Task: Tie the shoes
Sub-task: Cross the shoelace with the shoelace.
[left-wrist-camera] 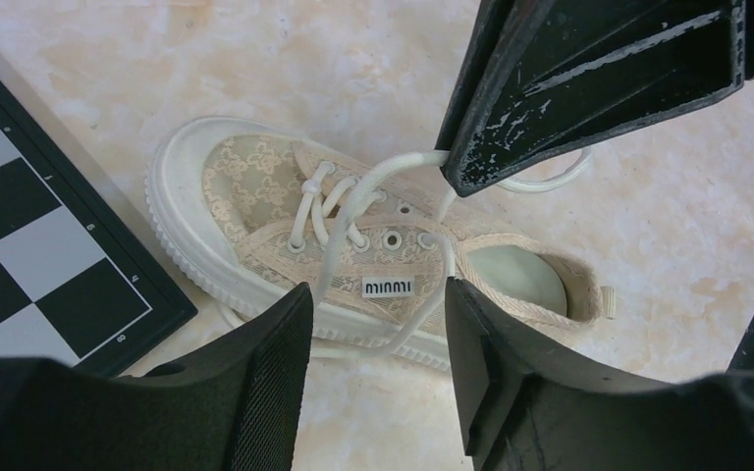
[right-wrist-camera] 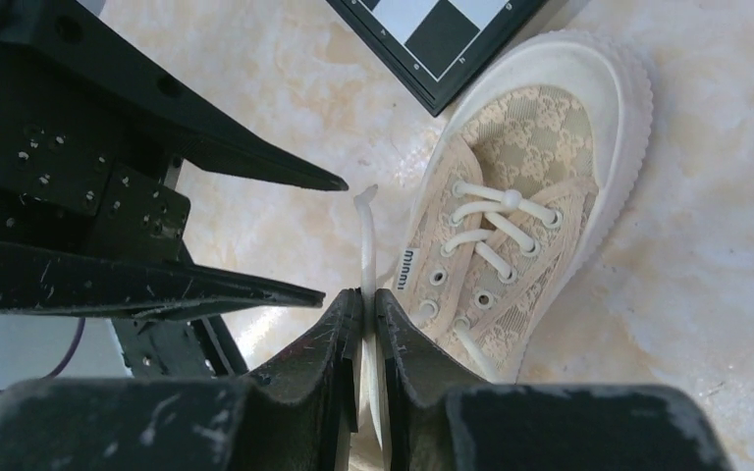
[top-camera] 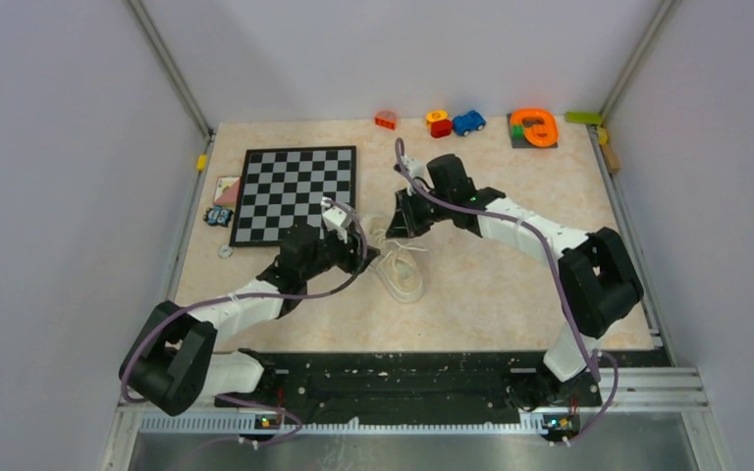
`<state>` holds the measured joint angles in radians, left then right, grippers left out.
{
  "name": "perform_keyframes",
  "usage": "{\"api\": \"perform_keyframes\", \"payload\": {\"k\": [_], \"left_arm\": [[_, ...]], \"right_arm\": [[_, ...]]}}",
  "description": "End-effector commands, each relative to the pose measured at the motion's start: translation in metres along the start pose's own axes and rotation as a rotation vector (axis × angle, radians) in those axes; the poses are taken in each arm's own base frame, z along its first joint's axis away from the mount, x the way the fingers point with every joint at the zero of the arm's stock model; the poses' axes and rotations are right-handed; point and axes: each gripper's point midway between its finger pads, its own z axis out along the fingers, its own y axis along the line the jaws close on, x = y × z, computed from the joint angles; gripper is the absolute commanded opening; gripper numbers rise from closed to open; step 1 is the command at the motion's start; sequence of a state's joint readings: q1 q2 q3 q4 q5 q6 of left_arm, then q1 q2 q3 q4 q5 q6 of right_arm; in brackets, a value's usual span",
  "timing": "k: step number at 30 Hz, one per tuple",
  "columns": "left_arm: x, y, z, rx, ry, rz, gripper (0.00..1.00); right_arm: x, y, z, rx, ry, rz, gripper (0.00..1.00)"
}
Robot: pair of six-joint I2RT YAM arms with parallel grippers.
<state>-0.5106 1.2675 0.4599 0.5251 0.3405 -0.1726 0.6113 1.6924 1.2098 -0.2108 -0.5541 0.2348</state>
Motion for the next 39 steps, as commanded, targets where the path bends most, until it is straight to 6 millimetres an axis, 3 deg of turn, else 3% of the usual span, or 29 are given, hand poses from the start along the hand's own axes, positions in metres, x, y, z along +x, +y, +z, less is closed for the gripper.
{"api": "perform_keyframes", "payload": {"k": [1, 3, 12, 19, 22, 29, 34, 39], "left_arm": [[-0.030, -0.002, -0.003, -0.001, -0.095, 0.065, 0.62], [-0.032, 0.000, -0.002, -0.014, -0.094, 0.078, 0.67], [-0.043, 0.014, -0.005, -0.100, -0.137, 0.052, 0.68], [-0.040, 0.001, 0.001, 0.003, -0.133, 0.075, 0.67], [-0.041, 0.005, 0.003, -0.008, -0.130, 0.059, 0.67], [-0.039, 0.017, -0.003, -0.032, -0.128, -0.030, 0.66], [-0.037, 0.034, -0.015, -0.092, -0.151, -0.128, 0.63], [-0.038, 0.068, -0.036, -0.216, -0.184, -0.283, 0.62]], "right_arm": [[-0.012, 0.009, 0.005, -0.025, 0.013, -0.032, 0.13], [-0.011, 0.009, 0.007, -0.025, 0.037, -0.033, 0.13], [0.004, 0.004, 0.014, 0.006, 0.142, -0.012, 0.16], [0.005, 0.005, 0.020, 0.009, 0.157, -0.008, 0.23], [0.000, 0.006, 0.014, 0.026, 0.128, -0.019, 0.32], [-0.004, 0.013, -0.017, 0.082, 0.036, -0.059, 0.35], [0.005, 0.031, -0.029, 0.068, -0.015, -0.204, 0.36], [0.010, 0.060, -0.015, 0.079, -0.037, -0.341, 0.35]]}}
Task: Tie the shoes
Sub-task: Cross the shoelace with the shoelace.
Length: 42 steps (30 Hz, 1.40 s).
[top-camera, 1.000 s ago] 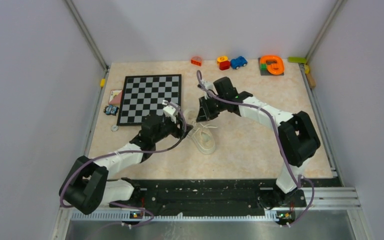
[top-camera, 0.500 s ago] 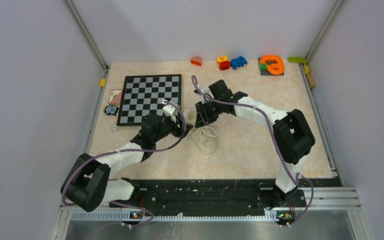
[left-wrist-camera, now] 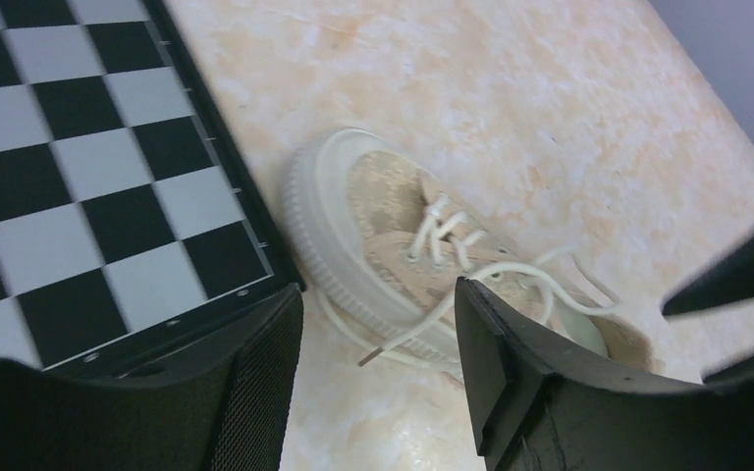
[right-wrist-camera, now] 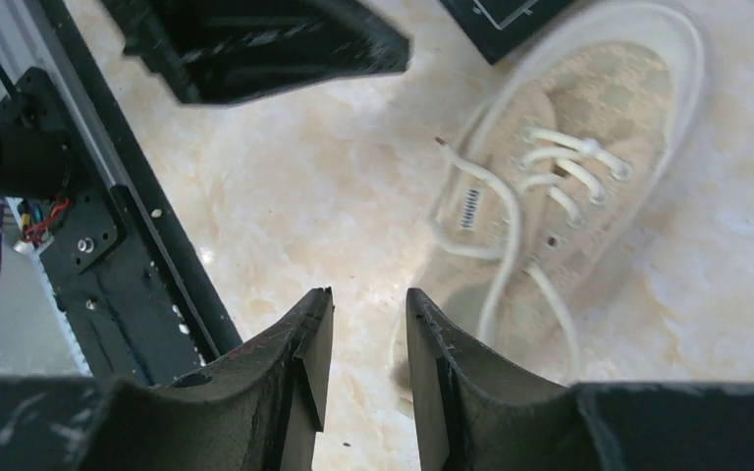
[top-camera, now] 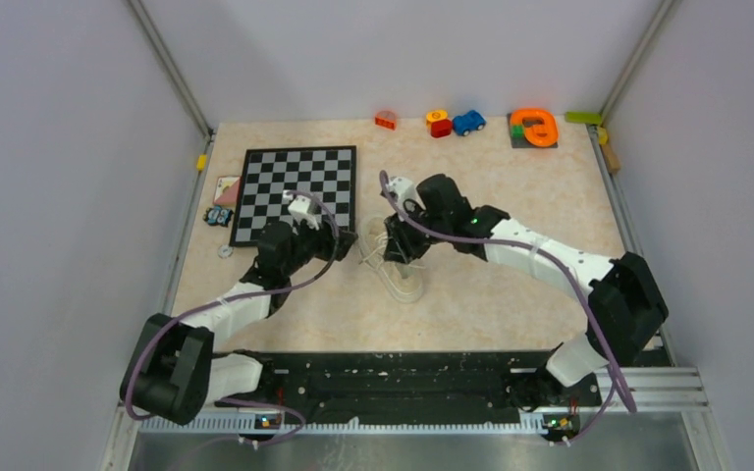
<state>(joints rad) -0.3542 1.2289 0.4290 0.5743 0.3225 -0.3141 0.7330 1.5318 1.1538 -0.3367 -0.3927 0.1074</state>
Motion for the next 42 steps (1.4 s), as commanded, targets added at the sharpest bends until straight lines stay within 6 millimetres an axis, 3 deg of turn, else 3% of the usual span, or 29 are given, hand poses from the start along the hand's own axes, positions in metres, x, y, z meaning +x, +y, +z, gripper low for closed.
{"api": "perform_keyframes", "payload": {"k": [1, 6, 12, 21, 28, 42], "left_arm": [[-0.023, 0.025, -0.016, -0.087, -0.074, -0.157, 0.61], [-0.019, 0.055, -0.026, -0.187, -0.059, -0.264, 0.64], [-0.017, 0.088, -0.044, -0.344, -0.023, -0.386, 0.66], [-0.021, 0.117, -0.077, -0.495, -0.106, -0.449, 0.66], [-0.025, 0.117, -0.082, -0.500, -0.129, -0.443, 0.66], [-0.023, 0.116, -0.083, -0.495, -0.133, -0.437, 0.66]], "right_arm": [[-0.019, 0.030, 0.009, 0.018, -0.085, -0.170, 0.35], [-0.017, 0.054, 0.024, 0.090, -0.072, -0.338, 0.43], [0.004, 0.052, 0.054, 0.137, 0.114, -0.508, 0.43], [0.003, 0.021, 0.087, 0.326, 0.278, -0.603, 0.42], [0.017, 0.017, 0.110, 0.387, 0.398, -0.663, 0.37], [0.045, -0.029, 0.116, 0.619, 0.559, -0.754, 0.37]]}}
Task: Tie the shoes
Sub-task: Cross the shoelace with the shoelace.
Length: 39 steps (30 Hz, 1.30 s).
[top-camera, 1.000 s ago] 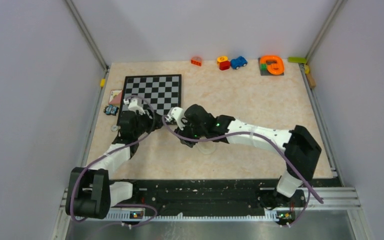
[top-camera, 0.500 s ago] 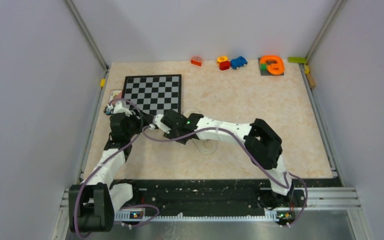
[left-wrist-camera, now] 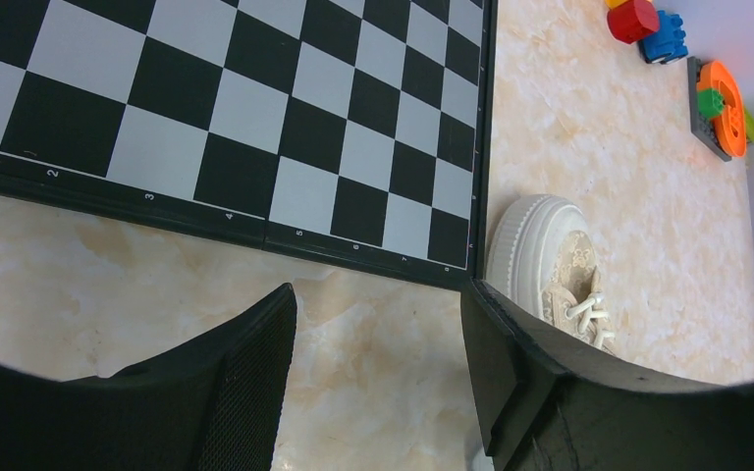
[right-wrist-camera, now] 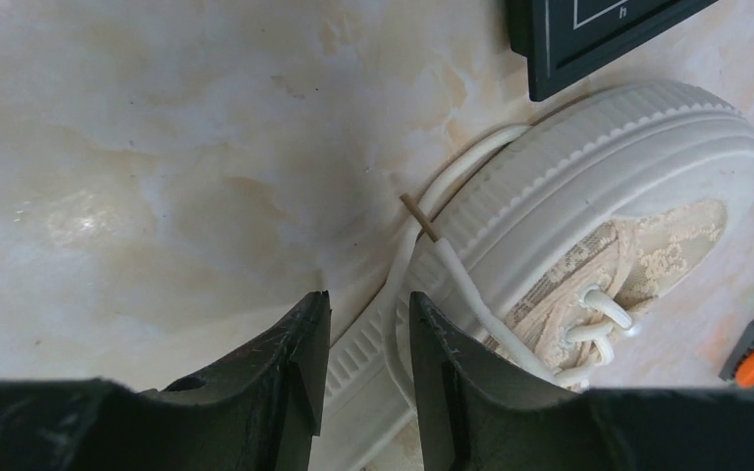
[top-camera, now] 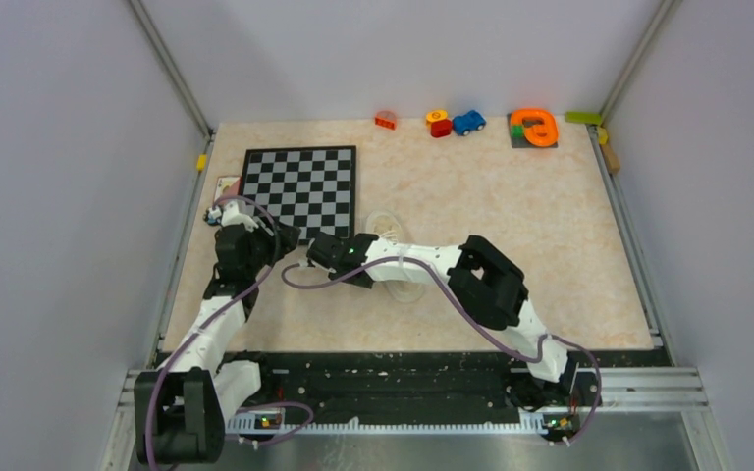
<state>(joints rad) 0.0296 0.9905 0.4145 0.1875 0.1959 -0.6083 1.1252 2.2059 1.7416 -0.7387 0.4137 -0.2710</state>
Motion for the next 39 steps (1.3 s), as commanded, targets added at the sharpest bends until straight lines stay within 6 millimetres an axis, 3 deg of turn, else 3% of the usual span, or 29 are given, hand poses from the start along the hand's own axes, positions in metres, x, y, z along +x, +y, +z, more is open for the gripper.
{"api": "perform_keyframes", "payload": {"k": [1, 6, 11, 19, 23, 25, 32, 39], "left_arm": [[-0.005, -0.002, 0.000, 0.013, -0.025, 0.000, 0.66], [-0.007, 0.004, -0.001, -0.016, -0.037, 0.005, 0.66], [-0.007, 0.005, 0.000, -0.016, -0.035, 0.001, 0.67], [-0.001, 0.002, 0.004, 0.014, -0.007, 0.000, 0.66], [0.001, -0.002, 0.004, 0.034, 0.005, 0.009, 0.66], [0.002, -0.002, 0.004, 0.041, 0.015, 0.030, 0.66], [0.007, -0.011, 0.005, 0.102, 0.040, 0.053, 0.66], [0.018, -0.029, 0.010, 0.216, 0.097, 0.065, 0.66]], "right_arm": [[0.004, -0.012, 0.001, 0.106, 0.047, -0.050, 0.37], [0.008, -0.012, 0.002, 0.138, 0.041, -0.081, 0.27], [0.001, -0.014, -0.005, 0.142, -0.015, -0.026, 0.00], [-0.035, -0.026, -0.062, -0.034, -0.263, 0.195, 0.00], [-0.035, -0.035, -0.089, -0.134, -0.357, 0.283, 0.00], [-0.026, -0.048, -0.096, -0.152, -0.373, 0.344, 0.00], [-0.015, -0.078, -0.110, -0.301, -0.542, 0.607, 0.00], [0.002, -0.106, -0.099, -0.340, -0.566, 0.886, 0.00]]}}
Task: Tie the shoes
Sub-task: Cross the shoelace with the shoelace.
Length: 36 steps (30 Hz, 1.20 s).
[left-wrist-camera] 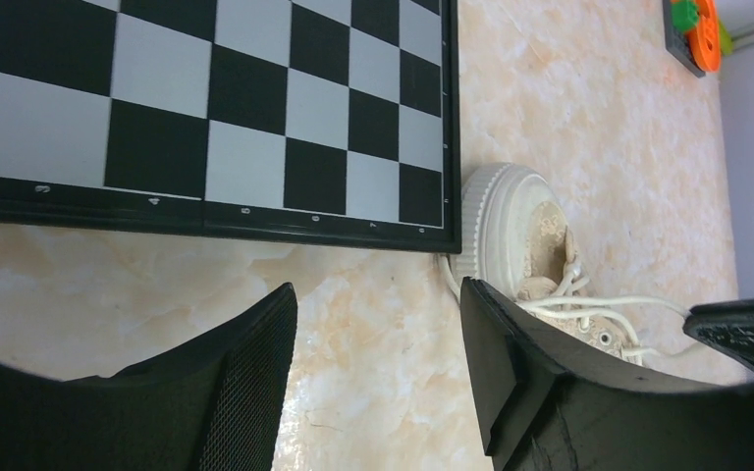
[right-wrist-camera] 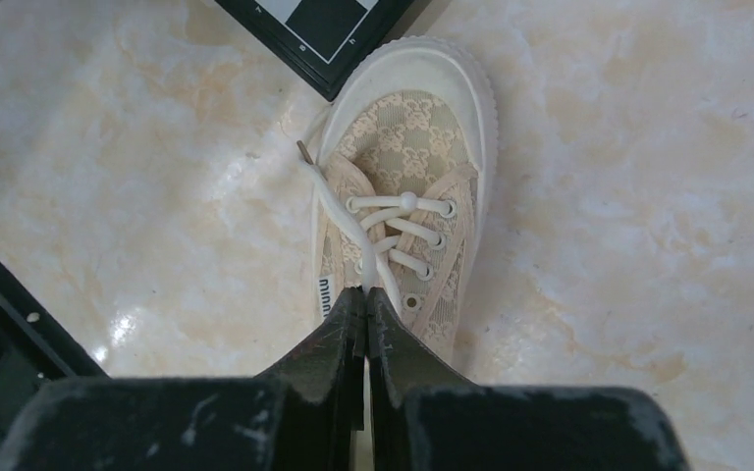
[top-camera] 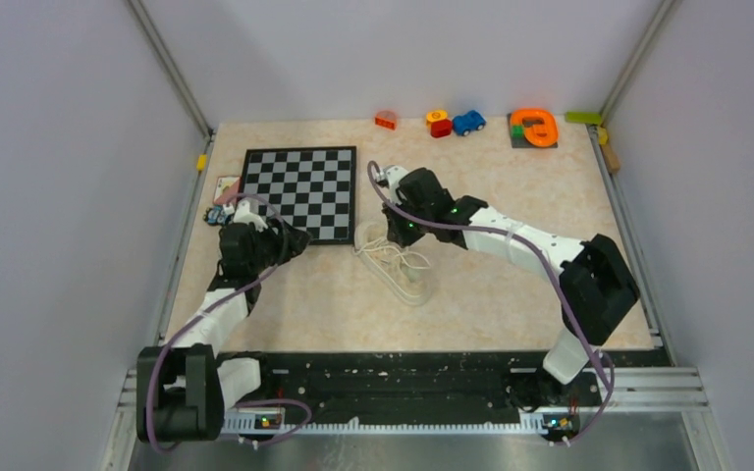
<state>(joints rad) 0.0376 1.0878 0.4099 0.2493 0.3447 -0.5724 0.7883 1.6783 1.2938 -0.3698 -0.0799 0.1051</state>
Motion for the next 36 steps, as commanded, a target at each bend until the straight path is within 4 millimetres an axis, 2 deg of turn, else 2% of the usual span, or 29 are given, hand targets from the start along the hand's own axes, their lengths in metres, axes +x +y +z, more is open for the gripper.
{"api": "perform_keyframes", "payload": {"k": [1, 6, 10, 11, 18, 23, 25, 28, 33, 34, 35, 36], "left_arm": [[-0.005, -0.023, 0.004, 0.126, -0.006, 0.053, 0.66], [-0.004, -0.029, 0.004, 0.144, -0.006, 0.074, 0.66], [-0.003, -0.032, 0.004, 0.157, -0.005, 0.090, 0.66], [0.001, -0.038, 0.005, 0.176, 0.008, 0.102, 0.66], [0.014, -0.057, 0.011, 0.228, 0.056, 0.164, 0.66], [0.022, -0.066, 0.014, 0.242, 0.079, 0.210, 0.66], [0.025, -0.071, 0.015, 0.244, 0.086, 0.237, 0.66], [0.031, -0.077, 0.016, 0.238, 0.101, 0.284, 0.66], [0.040, -0.093, 0.019, 0.279, 0.127, 0.355, 0.66], [0.042, -0.096, 0.020, 0.289, 0.137, 0.365, 0.66], [0.045, -0.098, 0.021, 0.297, 0.150, 0.371, 0.66], [0.047, -0.100, 0.023, 0.306, 0.159, 0.375, 0.66]], "right_arm": [[-0.033, 0.003, -0.013, -0.099, -0.140, 0.194, 0.00], [-0.036, -0.011, -0.018, -0.163, -0.207, 0.369, 0.00], [-0.032, -0.041, -0.028, -0.148, -0.304, 0.553, 0.00], [-0.029, -0.048, -0.030, -0.133, -0.324, 0.592, 0.00], [0.000, -0.088, -0.037, 0.086, -0.396, 0.801, 0.00], [0.024, -0.113, -0.044, 0.260, -0.394, 0.851, 0.00], [0.038, -0.126, -0.053, 0.368, -0.374, 0.907, 0.04], [0.041, -0.137, -0.072, 0.454, -0.395, 0.862, 0.11], [0.037, -0.140, -0.097, 0.471, -0.473, 0.763, 0.22], [0.036, -0.137, -0.098, 0.451, -0.477, 0.733, 0.30], [0.034, -0.133, -0.099, 0.426, -0.470, 0.697, 0.43], [0.031, -0.126, -0.099, 0.385, -0.464, 0.653, 0.51]]}}
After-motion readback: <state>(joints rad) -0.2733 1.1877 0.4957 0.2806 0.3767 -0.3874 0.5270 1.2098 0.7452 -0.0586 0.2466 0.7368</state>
